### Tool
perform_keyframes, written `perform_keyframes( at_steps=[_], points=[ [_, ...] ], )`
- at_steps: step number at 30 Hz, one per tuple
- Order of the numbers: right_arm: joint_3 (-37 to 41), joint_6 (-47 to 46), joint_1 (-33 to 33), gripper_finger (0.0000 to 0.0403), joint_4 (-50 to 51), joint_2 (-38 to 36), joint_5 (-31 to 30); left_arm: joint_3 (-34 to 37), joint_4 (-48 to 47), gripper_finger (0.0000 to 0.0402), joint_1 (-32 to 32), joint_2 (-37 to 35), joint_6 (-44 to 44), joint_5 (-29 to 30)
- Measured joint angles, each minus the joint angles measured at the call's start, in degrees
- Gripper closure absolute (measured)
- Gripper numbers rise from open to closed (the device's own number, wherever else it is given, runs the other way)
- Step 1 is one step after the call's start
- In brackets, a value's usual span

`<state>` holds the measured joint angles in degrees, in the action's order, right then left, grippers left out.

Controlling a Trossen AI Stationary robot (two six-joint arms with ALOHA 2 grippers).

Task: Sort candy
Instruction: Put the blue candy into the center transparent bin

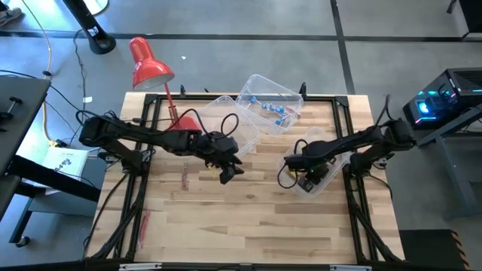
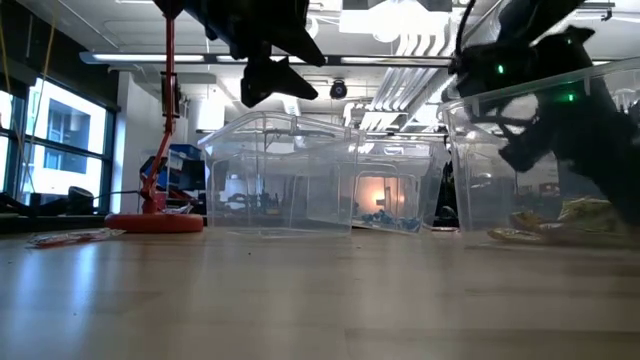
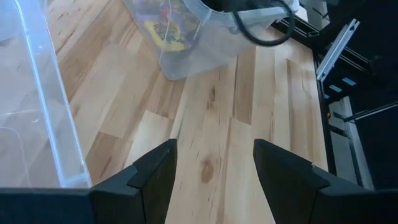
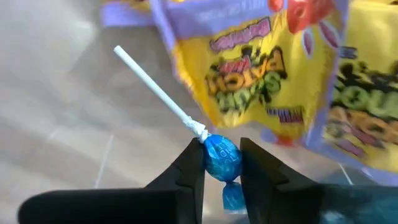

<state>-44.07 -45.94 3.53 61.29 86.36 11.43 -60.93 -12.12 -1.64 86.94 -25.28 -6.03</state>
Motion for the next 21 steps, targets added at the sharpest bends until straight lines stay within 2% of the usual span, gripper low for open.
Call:
perform_keyframes(
  at_steps=[4,10,13,17,21],
  points=[
    [-4.5,2.4,0.0,0.0332,5.6,-1.7,-0.2,0.0,0.0,0.0195,1.3,0.0,0.0,-2.7],
    [-12.1,6.2,0.0,0.0352,12.6,-2.6,-0.8,0.0,-0.2,0.0195,2.4,-0.3,-0.1,-3.3],
    [-18.0,9.4,0.2,0.0352,19.2,-2.7,-1.8,0.0,-0.4,0.0195,2.9,-1.7,0.0,-6.2],
    [-27.5,15.7,0.4,0.0352,28.4,-2.7,-3.6,0.0,-0.6,0.0195,3.7,-6.7,2.9,-12.7],
    [-36.2,18.6,-0.3,0.0352,28.1,-3.3,-4.1,0.0,-0.5,0.0195,4.4,-14.3,4.4,-11.9]
  ],
)
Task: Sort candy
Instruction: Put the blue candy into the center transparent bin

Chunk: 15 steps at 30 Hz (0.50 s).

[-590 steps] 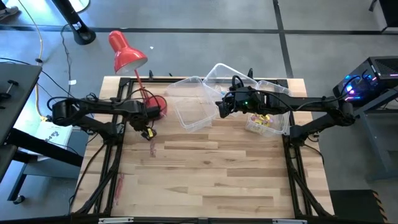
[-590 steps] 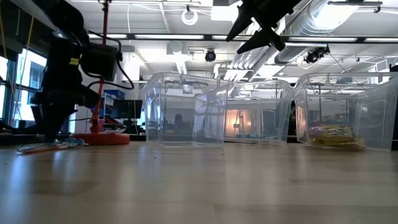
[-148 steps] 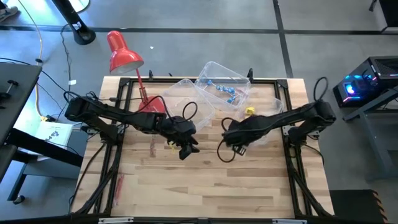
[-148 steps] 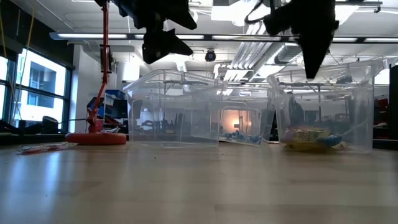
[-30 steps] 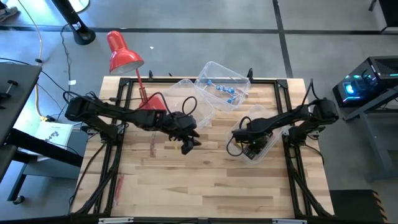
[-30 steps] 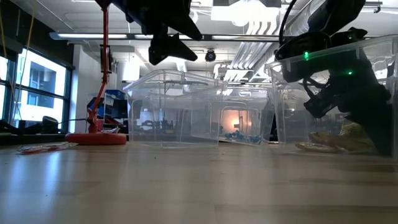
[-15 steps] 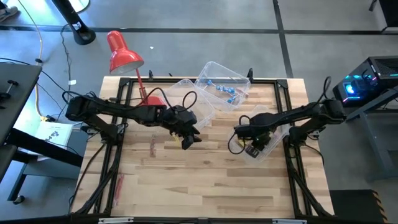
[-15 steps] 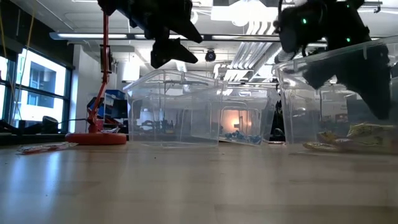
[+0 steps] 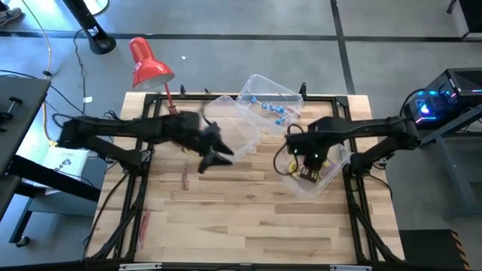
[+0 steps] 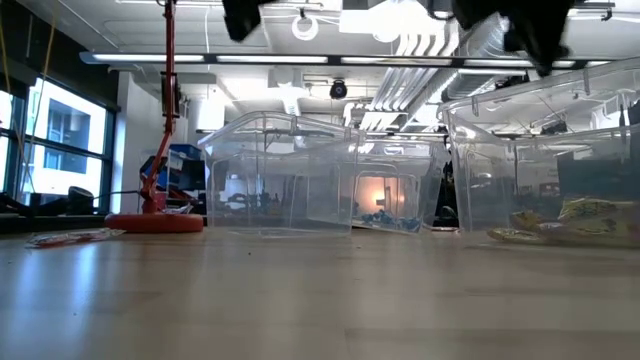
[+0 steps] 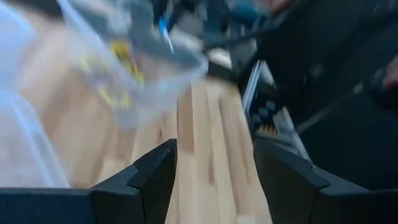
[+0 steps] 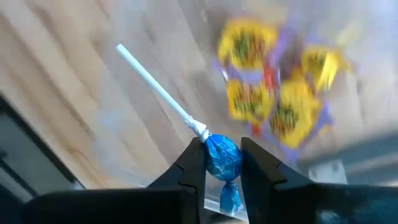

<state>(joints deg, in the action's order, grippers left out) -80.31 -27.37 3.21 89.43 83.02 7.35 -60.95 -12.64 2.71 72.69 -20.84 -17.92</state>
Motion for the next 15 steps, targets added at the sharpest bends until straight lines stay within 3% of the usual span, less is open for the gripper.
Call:
perform_keyframes(
  at_steps=[4,7,11,15],
  points=[
    [-7.7,-0.6,-2.2,0.0352,-3.1,0.2,-6.1,0.0,0.5,0.0195,0.7,-7.7,0.0,6.3],
    [-9.8,1.2,-5.6,0.0352,-13.9,0.2,-12.3,0.0,1.5,0.0195,0.7,-11.7,0.0,11.1],
    [-9.8,5.3,-13.3,0.0352,-29.3,2.4,-15.2,0.0,4.2,0.0195,0.6,-14.0,-0.2,12.5],
    [-9.8,8.3,-20.9,0.0336,-37.1,7.0,-19.8,0.0,4.1,0.0195,-0.6,-14.0,-2.7,12.7]
  ],
)
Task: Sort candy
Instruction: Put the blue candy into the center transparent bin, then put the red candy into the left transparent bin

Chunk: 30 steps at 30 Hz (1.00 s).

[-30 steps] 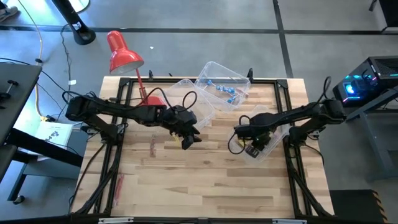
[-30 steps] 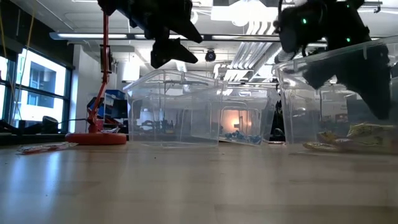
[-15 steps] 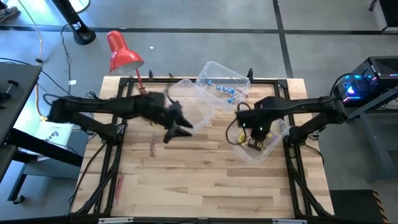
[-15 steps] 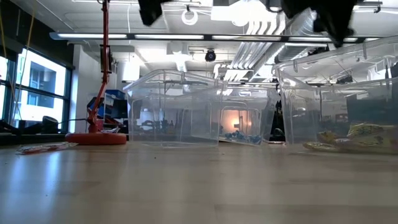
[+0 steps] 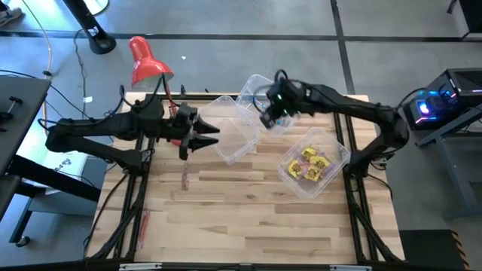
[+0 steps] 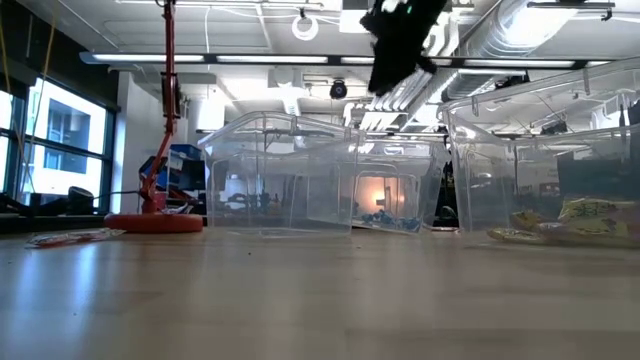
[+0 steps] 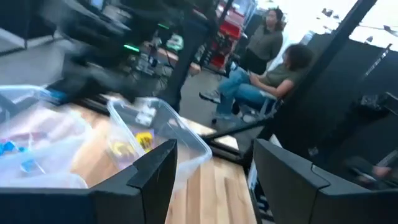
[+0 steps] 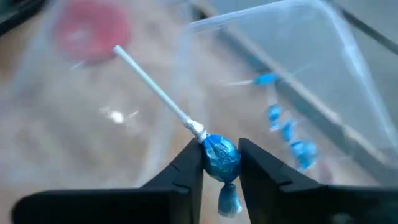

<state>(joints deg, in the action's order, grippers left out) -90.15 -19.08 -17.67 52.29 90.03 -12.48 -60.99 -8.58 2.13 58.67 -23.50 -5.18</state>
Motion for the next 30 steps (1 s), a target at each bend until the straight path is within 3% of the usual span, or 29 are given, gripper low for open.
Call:
perform_keyframes(
  at_steps=[7,14,21,30],
  points=[
    [0.0,1.6,-10.0,0.0259,-3.9,8.4,1.6,0.0,-3.0,0.0195,-5.2,2.5,-1.2,3.8],
    [0.1,3.8,-12.6,0.0244,-3.8,12.0,2.1,0.0,-4.2,0.0195,-8.4,5.9,-1.8,10.8],
    [0.1,5.8,-10.5,0.0243,-2.8,5.1,4.1,0.0,-6.0,0.0195,-6.8,11.7,-2.5,22.6],
    [0.1,-2.0,-3.6,0.0243,6.5,-6.7,8.5,0.1,-6.3,0.0218,-4.0,24.7,-4.3,15.5]
  ],
)
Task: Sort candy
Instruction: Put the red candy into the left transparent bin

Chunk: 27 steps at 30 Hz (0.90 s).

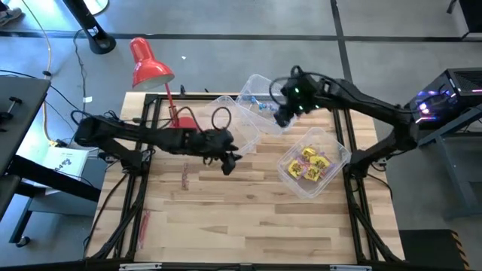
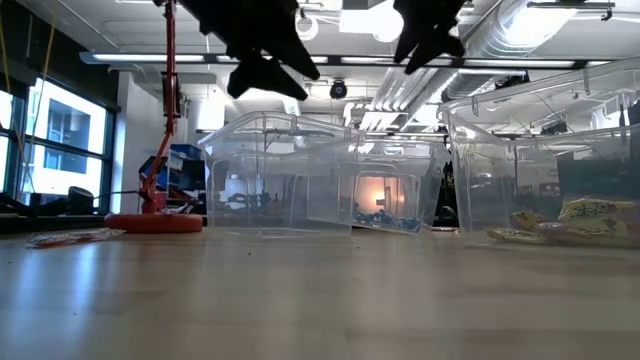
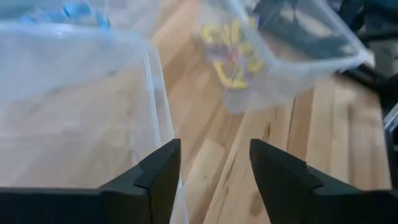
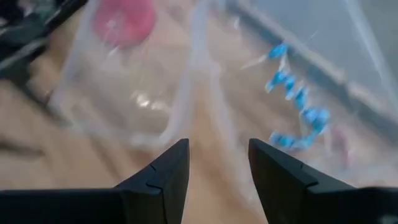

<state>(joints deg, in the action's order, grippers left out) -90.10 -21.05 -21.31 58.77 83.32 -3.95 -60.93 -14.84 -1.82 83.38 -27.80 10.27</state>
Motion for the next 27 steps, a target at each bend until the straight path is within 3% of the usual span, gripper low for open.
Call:
perform_keyframes(
  at_steps=[3,8,10,14,17,21,27],
  points=[
    [0.0,-2.9,4.5,0.0249,3.7,-1.8,0.2,0.0,-0.3,0.0245,-0.6,1.3,0.0,-3.3],
    [0.0,-8.1,12.4,0.0257,4.9,-2.3,-4.1,0.0,-6.1,0.0291,-4.3,-4.2,-0.5,-15.9],
    [0.0,-9.3,14.9,0.0258,4.5,-2.0,-6.7,-0.1,-13.4,0.0313,-7.6,-7.7,-1.6,-13.3],
    [0.0,-10.9,17.4,0.0258,3.9,-1.1,-10.0,1.2,-29.1,0.0368,-14.7,-11.1,-9.4,-1.6],
    [0.0,-11.0,17.9,0.0258,3.5,-0.5,-10.2,5.9,-33.8,0.0395,-18.5,-12.1,-17.7,2.2],
    [0.0,-9.2,18.0,0.0258,3.5,0.1,-10.1,13.7,-36.7,0.0378,-19.9,-12.6,-28.9,-1.6],
    [0.0,-7.4,17.4,0.0258,3.1,0.0,-10.0,22.5,-35.3,0.0279,-16.7,-12.7,-42.8,-7.7]
  ],
)
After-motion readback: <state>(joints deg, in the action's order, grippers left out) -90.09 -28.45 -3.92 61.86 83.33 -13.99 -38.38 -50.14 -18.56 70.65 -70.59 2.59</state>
